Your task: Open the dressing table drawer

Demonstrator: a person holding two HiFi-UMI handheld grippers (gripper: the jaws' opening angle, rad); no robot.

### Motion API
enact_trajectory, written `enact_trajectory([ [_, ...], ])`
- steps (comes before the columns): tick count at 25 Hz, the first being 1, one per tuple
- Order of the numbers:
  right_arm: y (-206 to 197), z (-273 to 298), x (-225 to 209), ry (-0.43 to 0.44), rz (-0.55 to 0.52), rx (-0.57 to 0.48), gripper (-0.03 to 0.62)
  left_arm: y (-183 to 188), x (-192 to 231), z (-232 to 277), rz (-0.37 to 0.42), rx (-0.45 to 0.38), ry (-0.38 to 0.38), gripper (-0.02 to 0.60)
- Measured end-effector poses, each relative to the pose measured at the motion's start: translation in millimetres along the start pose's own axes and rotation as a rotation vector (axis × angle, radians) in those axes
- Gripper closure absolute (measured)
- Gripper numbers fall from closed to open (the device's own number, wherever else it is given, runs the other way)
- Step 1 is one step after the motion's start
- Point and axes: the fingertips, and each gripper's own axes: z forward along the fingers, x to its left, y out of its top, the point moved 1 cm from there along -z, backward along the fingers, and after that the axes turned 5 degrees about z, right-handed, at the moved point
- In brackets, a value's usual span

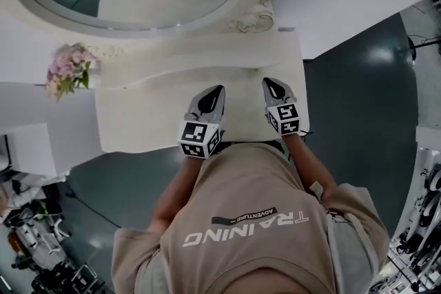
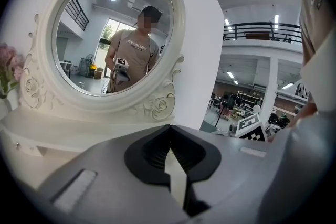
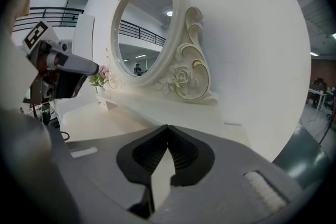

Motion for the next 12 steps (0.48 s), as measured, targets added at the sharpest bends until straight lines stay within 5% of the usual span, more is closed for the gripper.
enact_trajectory([
  [12,-29.4,35.8,-15.3,-0.079,0.111,0.097,0.497,-8.8,12.1,8.1,-0.014,0.029,-0.037,0.563],
])
